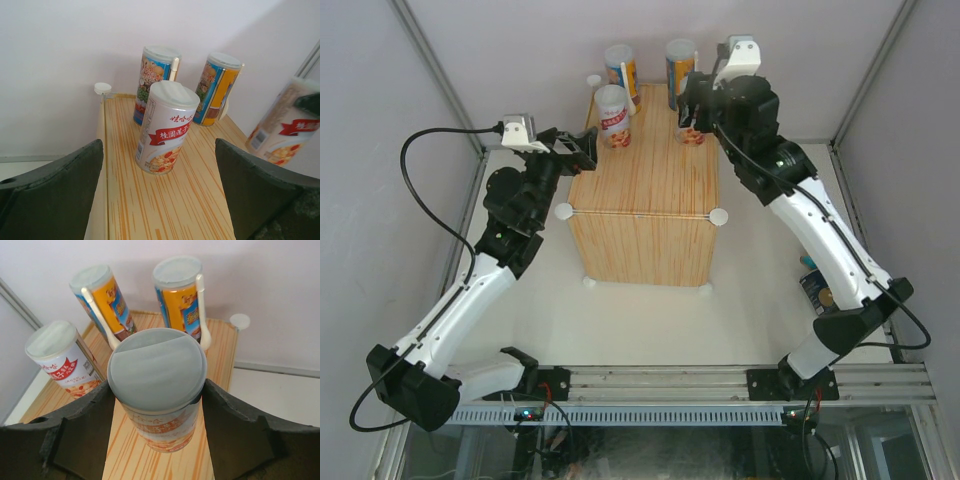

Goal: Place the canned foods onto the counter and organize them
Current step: Place the canned food on the counter.

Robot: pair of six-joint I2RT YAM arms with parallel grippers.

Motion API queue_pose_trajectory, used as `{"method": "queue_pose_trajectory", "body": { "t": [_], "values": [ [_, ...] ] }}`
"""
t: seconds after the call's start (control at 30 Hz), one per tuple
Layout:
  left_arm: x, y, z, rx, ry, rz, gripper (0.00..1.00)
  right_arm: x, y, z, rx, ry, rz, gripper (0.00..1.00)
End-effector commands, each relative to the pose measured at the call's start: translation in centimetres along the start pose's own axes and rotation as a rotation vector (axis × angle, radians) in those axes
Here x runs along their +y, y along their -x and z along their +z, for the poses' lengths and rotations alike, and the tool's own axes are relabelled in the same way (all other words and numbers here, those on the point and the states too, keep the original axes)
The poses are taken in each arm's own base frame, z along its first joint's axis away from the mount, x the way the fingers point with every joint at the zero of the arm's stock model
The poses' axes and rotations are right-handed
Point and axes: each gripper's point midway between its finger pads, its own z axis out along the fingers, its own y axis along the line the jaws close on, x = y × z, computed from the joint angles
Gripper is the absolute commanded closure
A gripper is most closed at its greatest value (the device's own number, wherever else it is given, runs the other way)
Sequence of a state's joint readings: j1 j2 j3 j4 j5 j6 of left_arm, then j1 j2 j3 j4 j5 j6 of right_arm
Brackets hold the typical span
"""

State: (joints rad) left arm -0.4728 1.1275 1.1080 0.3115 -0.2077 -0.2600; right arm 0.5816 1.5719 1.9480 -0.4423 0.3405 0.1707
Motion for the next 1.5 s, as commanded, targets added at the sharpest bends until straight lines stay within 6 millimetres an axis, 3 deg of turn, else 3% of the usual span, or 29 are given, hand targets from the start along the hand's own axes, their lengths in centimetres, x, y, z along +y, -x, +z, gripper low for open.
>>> {"method": "queue_pose_trajectory", "body": {
  "t": [0.0, 0.53, 1.0, 1.47],
  "values": [
    [-0.3, 0.7, -0.3, -0.027, -0.009, -0.004, 0.04, 1.6, 7.8, -1.2, -0.251, 0.049, 0.062, 1.00],
    [0.1, -0.2, -0.6, -0.011, -0.006, 0.014, 0.04, 4.4, 6.2, 2.1, -0.241, 0.080, 0.000, 1.00],
    [0.1, -0.4, -0.2, -0.007, -0.005, 0.032, 0.04, 3.8, 4.8, 3.4, -0.230, 0.051, -0.044, 1.00],
    [0.1, -0.5, 0.4, -0.003, -0.004, 0.029, 0.04, 2.0, 3.9, 3.2, -0.219, 0.033, -0.025, 1.00]
  ]
}}
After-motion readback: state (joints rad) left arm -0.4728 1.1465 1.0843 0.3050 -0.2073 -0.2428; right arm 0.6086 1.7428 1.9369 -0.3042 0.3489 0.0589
